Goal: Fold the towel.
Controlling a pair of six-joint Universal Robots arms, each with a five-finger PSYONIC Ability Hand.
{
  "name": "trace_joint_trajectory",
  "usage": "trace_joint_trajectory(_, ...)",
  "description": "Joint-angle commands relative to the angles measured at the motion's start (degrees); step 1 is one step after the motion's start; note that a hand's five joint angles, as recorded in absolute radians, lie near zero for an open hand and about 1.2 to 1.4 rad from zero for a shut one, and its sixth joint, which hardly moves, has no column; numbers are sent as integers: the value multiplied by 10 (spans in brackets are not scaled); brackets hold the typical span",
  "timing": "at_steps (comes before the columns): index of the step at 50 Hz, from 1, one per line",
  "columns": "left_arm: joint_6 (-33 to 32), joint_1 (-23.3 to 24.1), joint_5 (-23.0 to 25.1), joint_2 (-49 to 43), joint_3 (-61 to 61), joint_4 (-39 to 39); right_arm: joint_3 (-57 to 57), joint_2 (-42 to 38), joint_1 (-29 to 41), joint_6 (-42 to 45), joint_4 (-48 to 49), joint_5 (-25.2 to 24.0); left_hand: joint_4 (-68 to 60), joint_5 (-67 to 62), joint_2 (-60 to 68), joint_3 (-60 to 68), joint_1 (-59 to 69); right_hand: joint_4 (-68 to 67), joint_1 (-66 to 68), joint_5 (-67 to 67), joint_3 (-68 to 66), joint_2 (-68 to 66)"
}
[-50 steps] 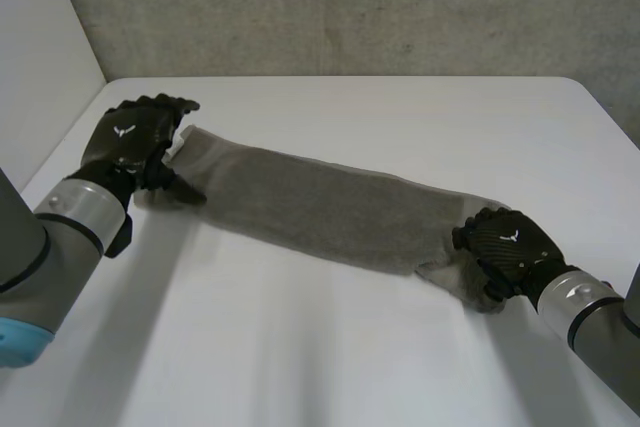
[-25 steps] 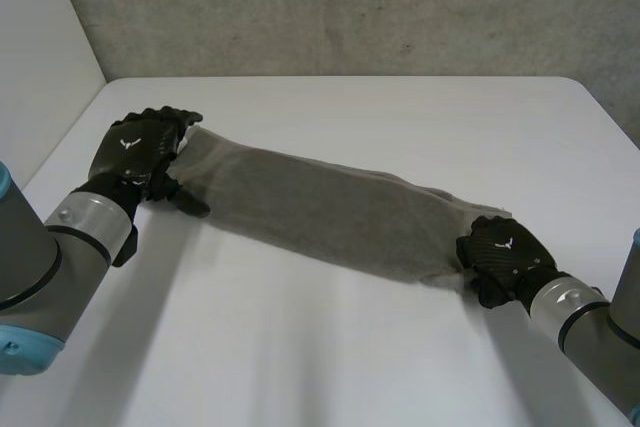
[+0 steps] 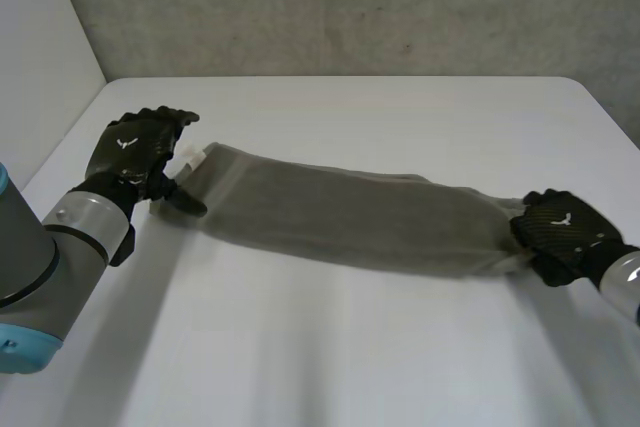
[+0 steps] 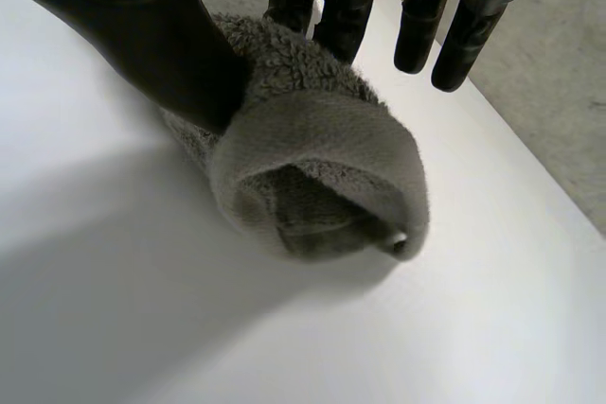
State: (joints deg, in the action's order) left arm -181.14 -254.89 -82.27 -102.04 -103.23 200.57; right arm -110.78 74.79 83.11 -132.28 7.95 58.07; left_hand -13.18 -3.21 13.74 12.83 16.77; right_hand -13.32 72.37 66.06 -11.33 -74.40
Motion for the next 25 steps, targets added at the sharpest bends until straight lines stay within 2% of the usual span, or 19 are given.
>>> trace_joint_trajectory(1, 0, -1, 0, 0, 0, 0, 51, 0, -124, 88, -64, -87, 32, 32, -37, -28, -67, 33, 76, 39, 13, -56)
trace_joint_trajectory(7, 0, 3, 0, -1, 0, 0, 140, -11, -196, 146, -120, -160, 32, 32, -37, -28, -67, 33, 76, 39, 13, -56)
trace_joint_trajectory(16, -1, 6, -3, -1, -2, 0, 263, -39, -197, 149, -187, -185, 32, 32, -37, -28, -67, 33, 76, 39, 13, -56)
trace_joint_trajectory(19, -1, 6, -4, -2, -4, 1, 302, -38, -156, 123, -218, -189, 32, 32, -37, -28, -67, 33, 76, 39, 13, -56)
trace_joint_trajectory(20, -1, 6, -4, -2, -4, 1, 324, -40, -120, 96, -226, -184, 32, 32, -37, -28, -67, 33, 76, 39, 13, -56)
trace_joint_trajectory(21, -1, 6, -5, -2, -4, 1, 324, -40, -120, 96, -226, -184, 32, 32, -37, -28, -67, 33, 76, 39, 13, -56)
trace_joint_trajectory(23, -2, 6, -4, -2, -4, 1, 351, -40, -49, 28, -229, -178, 32, 32, -37, -28, -67, 33, 76, 39, 13, -56)
trace_joint_trajectory(24, -2, 6, -5, -2, -4, 1, 351, -40, -49, 27, -229, -178, 32, 32, -37, -28, -67, 33, 76, 39, 13, -56)
trace_joint_trajectory(25, -2, 6, -5, -2, -4, 1, 358, -40, -17, -7, -229, -175, 32, 32, -37, -28, -67, 33, 76, 39, 13, -56)
